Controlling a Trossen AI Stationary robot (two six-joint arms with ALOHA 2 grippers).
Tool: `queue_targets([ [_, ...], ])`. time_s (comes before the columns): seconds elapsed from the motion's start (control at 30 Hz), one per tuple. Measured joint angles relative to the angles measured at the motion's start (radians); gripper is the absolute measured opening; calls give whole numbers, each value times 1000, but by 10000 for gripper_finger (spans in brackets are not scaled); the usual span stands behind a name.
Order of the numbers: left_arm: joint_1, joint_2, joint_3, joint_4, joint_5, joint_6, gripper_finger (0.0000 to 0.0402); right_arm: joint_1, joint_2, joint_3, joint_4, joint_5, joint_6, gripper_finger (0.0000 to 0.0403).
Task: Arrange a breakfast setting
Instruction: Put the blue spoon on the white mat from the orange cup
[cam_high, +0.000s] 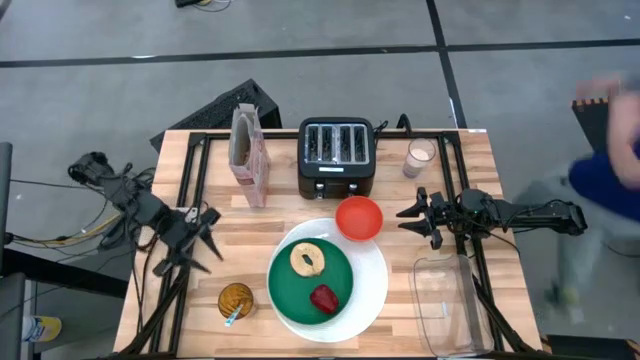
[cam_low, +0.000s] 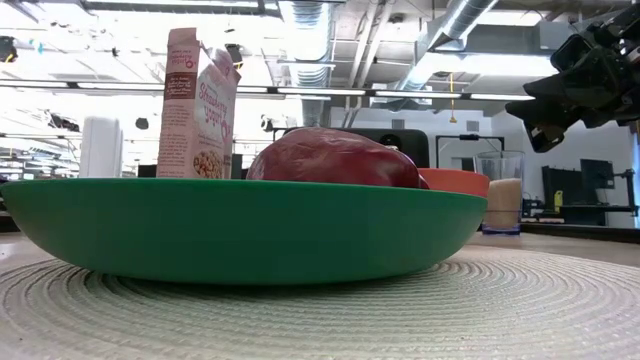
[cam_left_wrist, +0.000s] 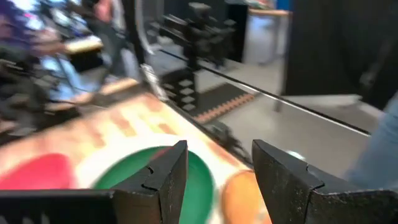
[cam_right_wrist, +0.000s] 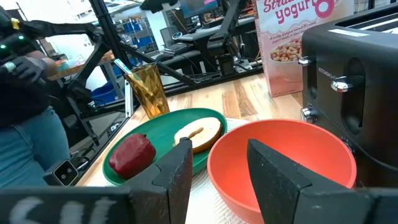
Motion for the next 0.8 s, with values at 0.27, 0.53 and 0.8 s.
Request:
queue_targets([
  [0.27,-244,107,1,27,-111,-130,171,0,0,0,0,0,0,176],
  [0.53,-437,231,1,82,-376,-226,171,0,0,0,0,0,0,176],
  [0.8,-521,338,1,81,-556,-365,171,0,0,0,0,0,0,176],
])
